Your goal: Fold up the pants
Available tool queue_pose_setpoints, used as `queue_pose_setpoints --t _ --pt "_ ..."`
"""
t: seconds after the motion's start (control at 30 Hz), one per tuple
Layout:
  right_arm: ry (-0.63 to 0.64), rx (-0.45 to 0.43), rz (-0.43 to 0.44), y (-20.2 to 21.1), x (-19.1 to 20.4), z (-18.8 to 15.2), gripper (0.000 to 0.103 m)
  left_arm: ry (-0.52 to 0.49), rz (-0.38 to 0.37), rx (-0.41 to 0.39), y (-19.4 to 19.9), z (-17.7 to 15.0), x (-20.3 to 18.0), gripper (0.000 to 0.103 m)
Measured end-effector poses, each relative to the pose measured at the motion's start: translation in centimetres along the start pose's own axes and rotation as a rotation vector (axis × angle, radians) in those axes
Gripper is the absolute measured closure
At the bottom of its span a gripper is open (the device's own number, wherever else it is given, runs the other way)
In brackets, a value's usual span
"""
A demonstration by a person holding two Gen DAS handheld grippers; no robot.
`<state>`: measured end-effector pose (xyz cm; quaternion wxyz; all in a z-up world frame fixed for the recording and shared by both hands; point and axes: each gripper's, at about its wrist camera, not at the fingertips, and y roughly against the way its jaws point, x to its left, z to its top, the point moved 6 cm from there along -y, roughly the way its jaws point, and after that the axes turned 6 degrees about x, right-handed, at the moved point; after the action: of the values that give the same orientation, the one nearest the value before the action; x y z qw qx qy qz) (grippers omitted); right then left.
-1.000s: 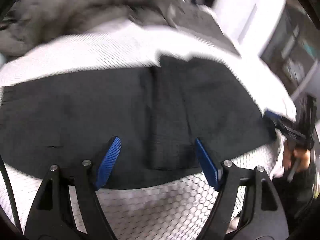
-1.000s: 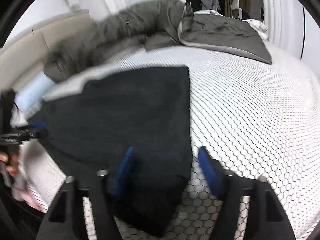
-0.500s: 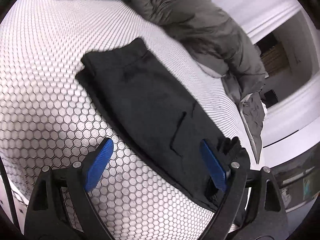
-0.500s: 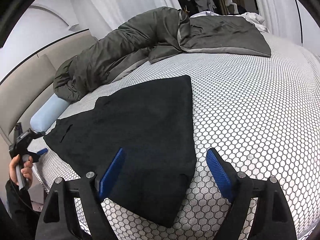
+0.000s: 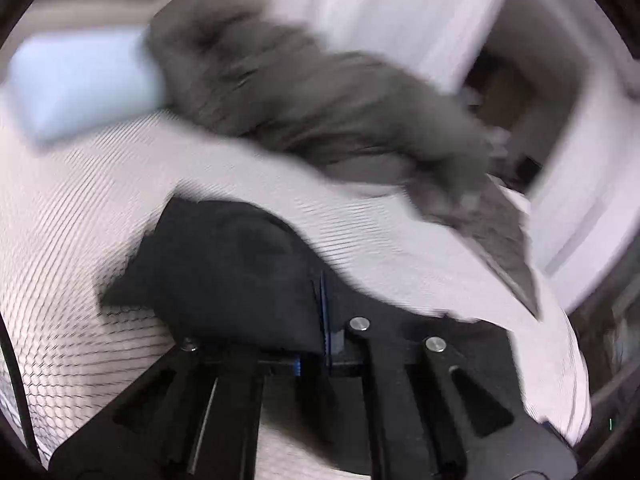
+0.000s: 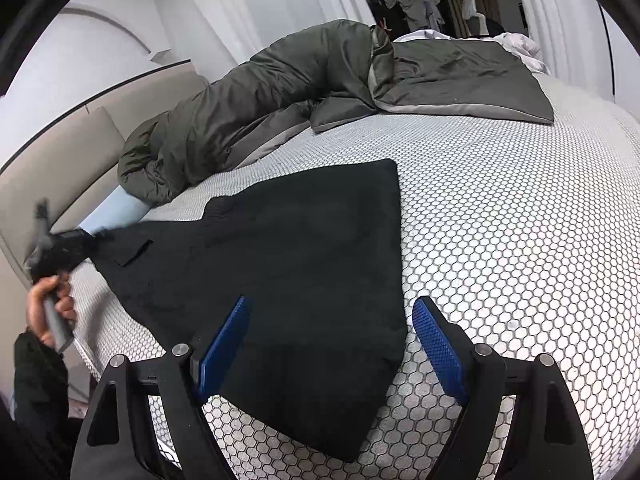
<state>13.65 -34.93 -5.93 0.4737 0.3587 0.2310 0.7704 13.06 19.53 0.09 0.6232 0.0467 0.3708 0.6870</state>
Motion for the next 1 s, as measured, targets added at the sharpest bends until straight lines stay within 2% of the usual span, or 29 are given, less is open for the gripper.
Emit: queue_pose_setpoints --t 0.1,0.17,0.2,0.23,0.27,0.3,0.37,0.4,0.47,0.53,0.63,0.67,0.73,0.83,0.9,1.0 --pt "-0.015 -0.014 -0.003 0.2 -0.4 0.4 0.018 -0.22 -0.143 -0.004 1.7 -1.4 -10.5 0.099" --pt "-0.024 -0.023 -0.015 0.2 -0.7 0.7 0.018 -0.329 -0.24 0.046 1.3 -3.8 -16.4 0.096" --pt "-0.029 -0.025 -0.025 0.2 -1.0 0.7 0.018 -0.393 -0.307 0.104 0.2 -6.2 -20.1 0.091" --pt "-0.035 -0.025 -0.034 0.2 -1.3 0.8 0.018 -0.44 -0.377 0.179 -1.0 -8.7 -22.6 0.065" --pt "-0.042 -0.025 -0.045 0.1 -1.6 0.8 0.018 -0.471 -0.435 0.245 -1.9 -10.9 -24.1 0.034" --pt "-0.052 -0.021 -0.063 0.1 -2.2 0.7 0.018 -0.502 -0.493 0.322 -3.0 -13.3 -25.5 0.027" --pt "-0.073 -0.012 -0.099 0.0 -3.2 0.5 0.018 -0.512 -0.488 0.429 -5.1 -17.3 -25.7 0.026" --pt "-0.086 -0.01 -0.112 0.0 -3.6 0.3 0.018 -0.514 -0.478 0.517 -6.1 -18.8 -25.2 0.026" --pt "-0.107 -0.002 -0.122 0.2 -4.4 -0.1 0.018 -0.5 -0.488 0.599 -6.4 -19.6 -23.8 0.026" --pt "-0.11 -0.005 -0.125 0.4 -4.7 -0.2 0.018 -0.475 -0.509 0.55 -5.3 -18.2 -22.1 0.026" --pt "-0.103 -0.006 -0.104 0.4 -4.1 -0.3 0.018 -0.422 -0.551 0.398 -2.9 -14.7 -18.9 0.017" --pt "-0.096 -0.006 -0.094 0.4 -3.7 -0.3 0.018 -0.406 -0.549 0.354 -2.3 -13.6 -17.8 0.015" --pt "-0.063 -0.013 -0.07 0.2 -2.2 0.0 0.018 -0.357 -0.498 0.298 -2.6 -11.5 -16.0 0.014" --pt "0.02 -0.013 -0.038 -0.7 1.1 0.3 0.018 -0.276 -0.348 0.281 -4.7 -9.9 -12.1 0.014" --pt "0.085 0.002 -0.012 -1.8 3.9 0.4 0.018 -0.267 -0.196 0.294 -7.2 -9.9 -9.8 0.014" --pt "0.179 0.037 0.016 -3.7 8.0 0.2 0.018 -0.272 -0.068 0.394 -10.2 -11.1 -7.0 0.017"
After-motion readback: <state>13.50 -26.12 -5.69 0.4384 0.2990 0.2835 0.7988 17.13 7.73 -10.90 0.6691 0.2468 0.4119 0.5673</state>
